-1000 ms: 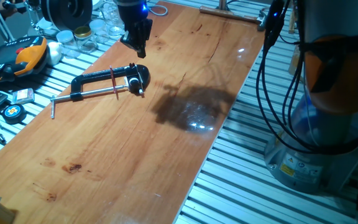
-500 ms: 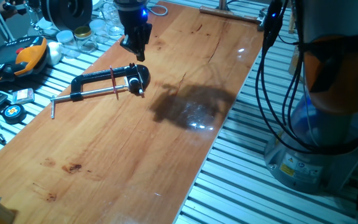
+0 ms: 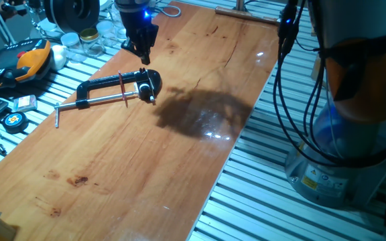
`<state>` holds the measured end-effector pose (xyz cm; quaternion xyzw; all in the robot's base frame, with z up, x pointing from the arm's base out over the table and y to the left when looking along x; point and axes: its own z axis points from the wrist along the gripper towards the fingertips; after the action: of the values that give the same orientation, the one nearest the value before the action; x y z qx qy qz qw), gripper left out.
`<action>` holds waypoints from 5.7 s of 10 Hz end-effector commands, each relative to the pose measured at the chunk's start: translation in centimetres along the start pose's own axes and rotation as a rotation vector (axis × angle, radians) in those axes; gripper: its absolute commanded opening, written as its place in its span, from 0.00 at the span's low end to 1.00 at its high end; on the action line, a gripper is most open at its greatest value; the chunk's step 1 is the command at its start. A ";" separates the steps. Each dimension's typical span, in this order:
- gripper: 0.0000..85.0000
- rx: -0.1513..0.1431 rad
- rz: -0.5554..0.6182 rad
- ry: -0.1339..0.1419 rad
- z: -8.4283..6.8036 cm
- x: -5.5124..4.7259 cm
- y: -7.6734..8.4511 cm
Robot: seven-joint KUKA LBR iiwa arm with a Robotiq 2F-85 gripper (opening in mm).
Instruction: Insert the pencil into the pencil sharpener
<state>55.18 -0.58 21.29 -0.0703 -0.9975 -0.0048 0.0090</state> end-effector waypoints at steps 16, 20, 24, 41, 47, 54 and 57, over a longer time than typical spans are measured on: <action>0.00 -0.013 0.211 0.023 0.5 -3.6 0.9; 0.00 -0.052 0.195 0.045 0.5 -3.6 0.9; 0.00 -0.047 0.168 0.043 0.5 -3.6 0.9; 0.00 -0.026 0.128 0.069 0.5 -3.6 0.9; 0.00 0.000 0.260 0.015 1.2 -4.8 1.5; 0.00 0.003 0.330 -0.016 4.0 -7.8 1.7; 0.00 -0.009 0.319 0.003 4.4 -9.1 1.0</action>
<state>64.16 -0.74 16.75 -0.2277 -0.9736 -0.0075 0.0104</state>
